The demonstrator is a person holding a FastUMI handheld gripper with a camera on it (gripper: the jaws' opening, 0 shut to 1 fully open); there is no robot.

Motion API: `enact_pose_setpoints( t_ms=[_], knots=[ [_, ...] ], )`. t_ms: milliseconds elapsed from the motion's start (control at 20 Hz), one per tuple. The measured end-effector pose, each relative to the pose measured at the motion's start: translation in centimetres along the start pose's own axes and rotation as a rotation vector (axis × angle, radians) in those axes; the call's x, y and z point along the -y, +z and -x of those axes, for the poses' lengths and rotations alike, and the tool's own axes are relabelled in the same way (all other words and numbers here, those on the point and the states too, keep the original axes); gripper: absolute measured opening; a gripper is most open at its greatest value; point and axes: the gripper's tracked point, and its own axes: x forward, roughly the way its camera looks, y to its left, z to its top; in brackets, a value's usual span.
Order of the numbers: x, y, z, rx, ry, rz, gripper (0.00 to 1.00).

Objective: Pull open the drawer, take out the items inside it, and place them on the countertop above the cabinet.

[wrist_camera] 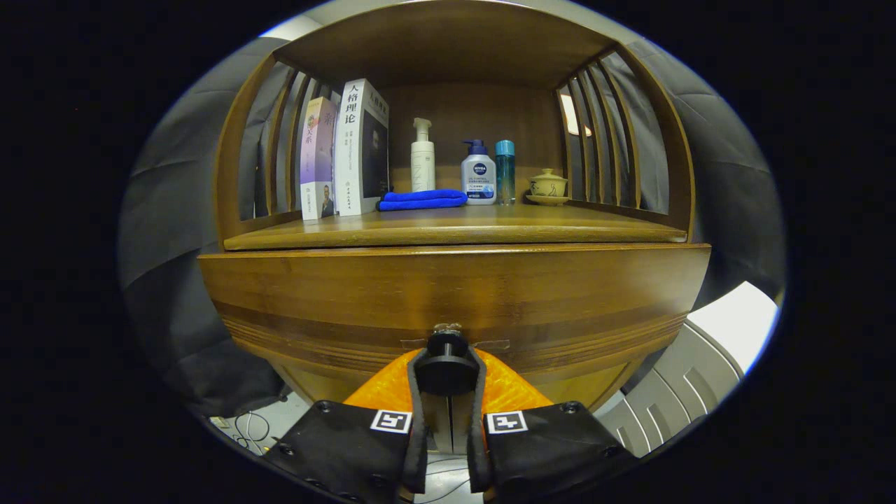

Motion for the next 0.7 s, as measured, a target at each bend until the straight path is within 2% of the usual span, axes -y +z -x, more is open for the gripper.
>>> enact_pose_setpoints(
  t_ms=[700],
  knots=[
    [-0.1, -2.0, 6.3, -0.017, 0.034, 0.027, 0.25]
  ],
)
